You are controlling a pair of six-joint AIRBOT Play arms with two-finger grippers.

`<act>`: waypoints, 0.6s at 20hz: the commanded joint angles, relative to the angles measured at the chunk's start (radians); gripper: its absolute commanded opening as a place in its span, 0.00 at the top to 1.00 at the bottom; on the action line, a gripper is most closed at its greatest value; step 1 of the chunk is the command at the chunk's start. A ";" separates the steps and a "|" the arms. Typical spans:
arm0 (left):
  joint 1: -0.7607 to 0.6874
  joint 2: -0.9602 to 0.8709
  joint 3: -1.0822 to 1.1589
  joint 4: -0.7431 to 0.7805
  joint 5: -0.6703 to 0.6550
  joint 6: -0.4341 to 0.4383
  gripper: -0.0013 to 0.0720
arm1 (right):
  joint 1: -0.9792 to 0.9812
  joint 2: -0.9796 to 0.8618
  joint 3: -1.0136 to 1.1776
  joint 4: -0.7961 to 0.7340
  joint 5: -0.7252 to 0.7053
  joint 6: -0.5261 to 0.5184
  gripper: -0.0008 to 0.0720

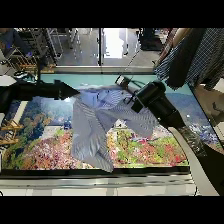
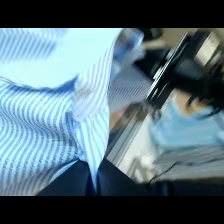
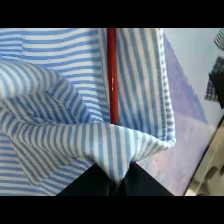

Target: Fold the clothes and pants, and hang the long-sleeved shirts on hangers.

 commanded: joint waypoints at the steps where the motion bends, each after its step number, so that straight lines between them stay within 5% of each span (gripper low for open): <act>1: -0.192 0.026 -0.008 0.214 -0.034 0.000 0.32 | 0.000 0.022 0.156 0.022 0.090 0.169 0.96; 2: -0.262 0.025 -0.010 0.248 -0.037 0.000 0.21 | 0.000 0.033 0.217 0.041 0.122 0.163 0.96; 7: -0.473 0.033 -0.008 0.278 -0.028 -0.004 0.23 | -0.043 0.178 0.350 0.074 0.138 0.179 0.96; 12: -0.462 0.121 -0.008 0.278 -0.056 -0.060 0.24 | -0.436 0.327 0.350 0.053 0.080 0.296 0.95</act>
